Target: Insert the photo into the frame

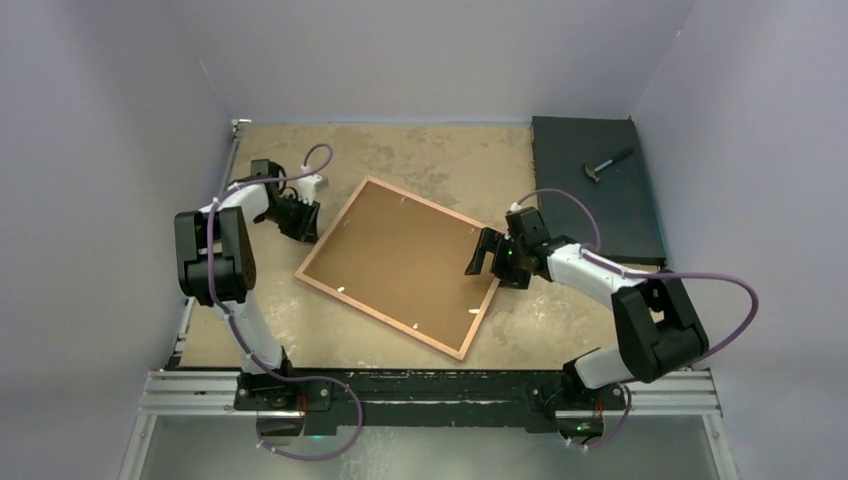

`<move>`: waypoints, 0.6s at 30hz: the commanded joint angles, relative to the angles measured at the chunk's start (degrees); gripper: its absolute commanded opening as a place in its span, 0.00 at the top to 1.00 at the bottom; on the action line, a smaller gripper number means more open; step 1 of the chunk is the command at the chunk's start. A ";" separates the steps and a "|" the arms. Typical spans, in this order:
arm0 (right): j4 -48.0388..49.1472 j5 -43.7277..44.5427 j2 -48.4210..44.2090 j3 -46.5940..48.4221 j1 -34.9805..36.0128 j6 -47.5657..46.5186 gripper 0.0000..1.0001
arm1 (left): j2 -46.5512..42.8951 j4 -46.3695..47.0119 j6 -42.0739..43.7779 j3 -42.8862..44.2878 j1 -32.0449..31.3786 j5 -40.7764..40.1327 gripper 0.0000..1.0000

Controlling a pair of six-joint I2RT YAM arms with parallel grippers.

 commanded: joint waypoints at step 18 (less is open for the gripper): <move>-6.30 15.86 -0.54 19.55 -2.38 -11.07 0.01 | -15.68 -10.07 0.07 -3.06 3.78 4.89 0.63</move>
